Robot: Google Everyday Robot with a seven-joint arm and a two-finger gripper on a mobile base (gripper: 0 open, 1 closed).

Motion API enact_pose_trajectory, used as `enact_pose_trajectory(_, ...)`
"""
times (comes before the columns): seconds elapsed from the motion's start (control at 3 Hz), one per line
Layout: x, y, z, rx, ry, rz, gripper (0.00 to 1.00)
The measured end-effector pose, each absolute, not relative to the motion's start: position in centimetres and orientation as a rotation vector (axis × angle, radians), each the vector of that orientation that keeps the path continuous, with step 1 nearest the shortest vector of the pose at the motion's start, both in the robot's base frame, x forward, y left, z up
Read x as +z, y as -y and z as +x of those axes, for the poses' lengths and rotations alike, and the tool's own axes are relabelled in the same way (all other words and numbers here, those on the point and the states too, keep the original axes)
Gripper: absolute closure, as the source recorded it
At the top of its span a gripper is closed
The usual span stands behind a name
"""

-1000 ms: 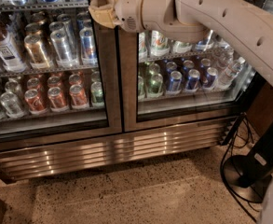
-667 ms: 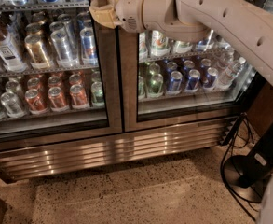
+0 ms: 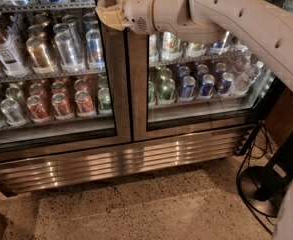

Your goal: Open left fridge door

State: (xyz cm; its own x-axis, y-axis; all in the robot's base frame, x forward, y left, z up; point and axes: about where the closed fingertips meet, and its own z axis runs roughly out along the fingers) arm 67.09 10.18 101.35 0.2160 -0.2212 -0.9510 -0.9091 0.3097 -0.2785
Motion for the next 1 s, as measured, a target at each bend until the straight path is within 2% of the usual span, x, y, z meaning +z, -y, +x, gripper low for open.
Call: enact_pose_trajectory(1.0,101.24,-10.18,66.85,0.691,-1.291,-1.211,1.00)
